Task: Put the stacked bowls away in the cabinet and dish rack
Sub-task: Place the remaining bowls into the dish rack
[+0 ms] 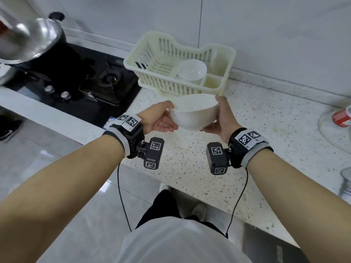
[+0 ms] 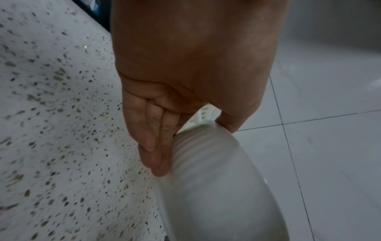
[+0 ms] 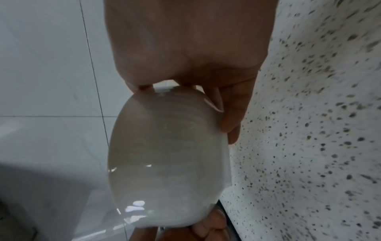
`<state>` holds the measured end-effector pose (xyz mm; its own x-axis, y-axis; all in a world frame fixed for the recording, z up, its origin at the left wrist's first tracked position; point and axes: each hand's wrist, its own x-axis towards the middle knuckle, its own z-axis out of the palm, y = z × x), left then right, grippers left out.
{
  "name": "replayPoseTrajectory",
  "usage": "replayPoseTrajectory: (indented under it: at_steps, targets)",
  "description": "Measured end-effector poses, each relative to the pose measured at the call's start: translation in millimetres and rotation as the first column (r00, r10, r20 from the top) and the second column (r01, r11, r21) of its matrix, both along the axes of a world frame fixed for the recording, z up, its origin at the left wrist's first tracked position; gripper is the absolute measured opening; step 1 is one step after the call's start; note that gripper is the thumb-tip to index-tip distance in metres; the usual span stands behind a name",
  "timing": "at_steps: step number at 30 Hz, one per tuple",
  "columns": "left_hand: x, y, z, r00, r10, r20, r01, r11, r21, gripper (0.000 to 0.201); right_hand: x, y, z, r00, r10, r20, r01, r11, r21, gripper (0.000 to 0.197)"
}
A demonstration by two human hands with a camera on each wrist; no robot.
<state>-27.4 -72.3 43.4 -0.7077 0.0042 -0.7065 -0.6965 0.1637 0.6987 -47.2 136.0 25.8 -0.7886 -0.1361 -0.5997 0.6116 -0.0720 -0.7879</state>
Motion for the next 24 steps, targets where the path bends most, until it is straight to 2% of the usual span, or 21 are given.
replayPoseTrajectory:
  at_steps: [3,6,9,11,12,15,17,19,21,24]
  targets:
    - [-6.3,-16.3,9.6,0.996,0.070,-0.058,-0.072,0.997,-0.031,0.039,-17.4,-22.6,12.7,0.997,0.048,-0.057,-0.046,0.998,0.049,0.047]
    - [-26.1,-35.5,20.8,0.977,0.163,-0.140,-0.170,0.985,-0.036,0.034,-40.5,-43.5,25.2,0.976,0.112,-0.187,-0.092,0.989,0.116,0.051]
    - [-57.6,-55.5,33.8,0.940,0.277,-0.200,-0.294,0.954,-0.063,0.034,-66.1,-59.7,28.5,0.887,0.234,-0.398,-0.118,0.948,0.296,0.053]
    - [-84.7,-67.5,41.1,0.920,0.305,-0.245,-0.338,0.936,-0.103,0.037,-86.7,-65.8,21.4,0.824,0.320,-0.467,-0.068,0.875,0.480,0.050]
    - [-100.8,-72.2,44.7,0.915,0.308,-0.260,-0.348,0.929,-0.125,0.037,-97.2,-67.2,15.8,0.800,0.373,-0.470,-0.032,0.809,0.587,0.048]
    - [-147.7,-83.3,42.0,0.914,0.328,-0.238,-0.375,0.906,-0.196,0.032,-124.2,-66.7,-9.0,0.747,0.552,-0.371,0.055,0.504,0.862,0.052]
    - [-177.4,-89.0,27.0,0.909,0.310,-0.277,-0.378,0.894,-0.239,0.036,-133.6,-66.3,-25.6,0.748,0.600,-0.285,0.041,0.387,0.921,0.053]
    - [-202.7,-95.0,7.8,0.916,0.260,-0.307,-0.351,0.890,-0.292,0.040,-137.3,-70.1,-38.7,0.755,0.616,-0.227,-0.014,0.361,0.933,0.054]
    - [-228.5,-104.5,-15.0,0.938,0.217,-0.271,-0.306,0.886,-0.350,0.043,-138.8,-76.3,-47.0,0.762,0.614,-0.205,-0.028,0.347,0.937,0.053]
    - [-261.5,-113.0,-35.7,0.979,0.085,-0.185,-0.163,0.872,-0.462,0.025,-140.0,-81.8,-51.8,0.764,0.615,-0.193,-0.002,0.300,0.954,0.050]
